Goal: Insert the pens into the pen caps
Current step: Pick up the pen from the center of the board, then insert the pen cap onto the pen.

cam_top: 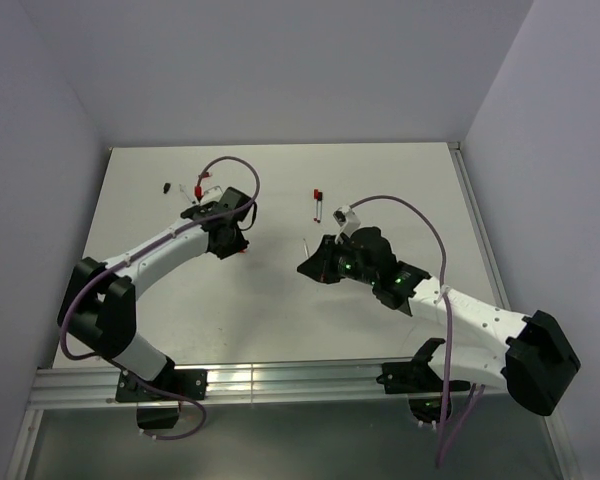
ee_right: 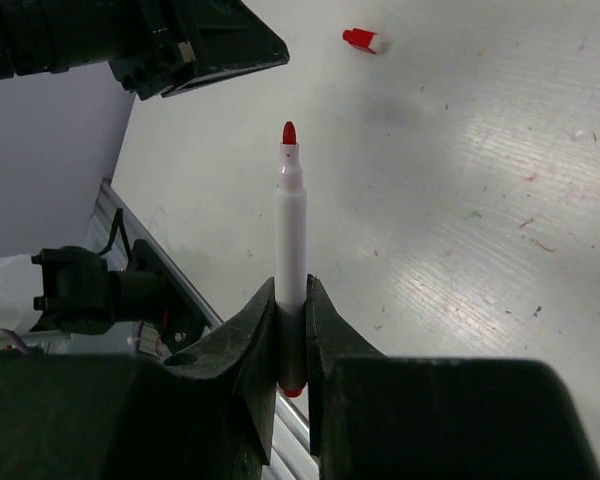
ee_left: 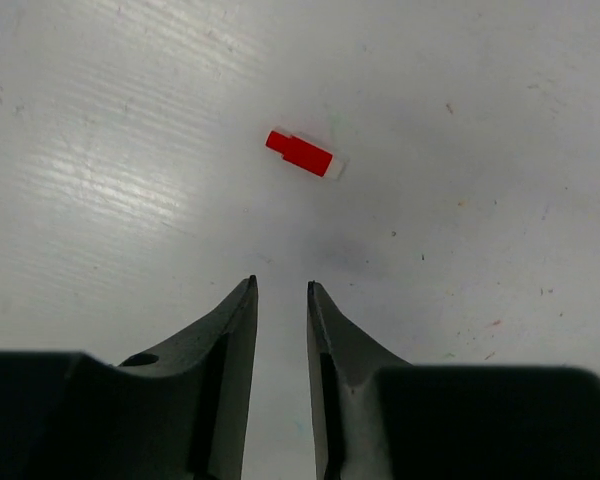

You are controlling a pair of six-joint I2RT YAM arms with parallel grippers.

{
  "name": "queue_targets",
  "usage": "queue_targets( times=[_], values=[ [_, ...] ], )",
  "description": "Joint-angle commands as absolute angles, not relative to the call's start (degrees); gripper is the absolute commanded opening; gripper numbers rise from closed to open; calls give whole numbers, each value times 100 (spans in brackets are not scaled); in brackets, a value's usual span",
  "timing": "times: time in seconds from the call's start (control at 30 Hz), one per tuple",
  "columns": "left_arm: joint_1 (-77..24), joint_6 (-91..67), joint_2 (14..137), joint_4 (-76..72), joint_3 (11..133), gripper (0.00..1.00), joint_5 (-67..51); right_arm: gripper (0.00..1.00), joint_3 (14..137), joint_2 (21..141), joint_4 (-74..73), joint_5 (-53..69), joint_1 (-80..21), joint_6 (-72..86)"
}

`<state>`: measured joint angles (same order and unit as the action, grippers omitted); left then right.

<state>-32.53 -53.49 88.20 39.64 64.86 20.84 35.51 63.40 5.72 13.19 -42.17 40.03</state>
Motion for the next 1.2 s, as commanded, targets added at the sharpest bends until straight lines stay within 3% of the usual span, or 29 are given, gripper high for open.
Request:
queue_targets(
  times=[0.0, 0.1, 0.2, 0.3, 0.57, 0.87, 1.17],
  values=[
    [-3217, -6307, 8912, 3955, 6512, 31, 2126, 0, 3411, 6109, 686, 1362, -4122, 3858],
    [-3217, -6338, 9227, 3999, 6898, 32, 2346, 0, 3349, 6003, 642, 1336, -4078, 3850],
    [-3226, -5411, 9772, 4236, 7662, 32, 2531, 0, 3261, 5828, 580, 1318, -4043, 3850],
    [-3217, -4173, 10080, 4044, 7936, 43, 2139, 0, 3173, 5678, 571, 1301, -4008, 3858],
    [-3199, -2278, 10371, 4149, 7884, 60, 2302, 0, 3138, 5520, 457, 1380, -3964, 3832],
    [-3120, -748, 10388, 3841, 7769, 60, 1399, 0, 3340, 5493, 202, 1477, -3964, 3806],
    [-2725, -431, 10722, 3972, 8050, 62, 765, 0, 3313, 5265, 44, 1433, -3955, 3894]
  ],
)
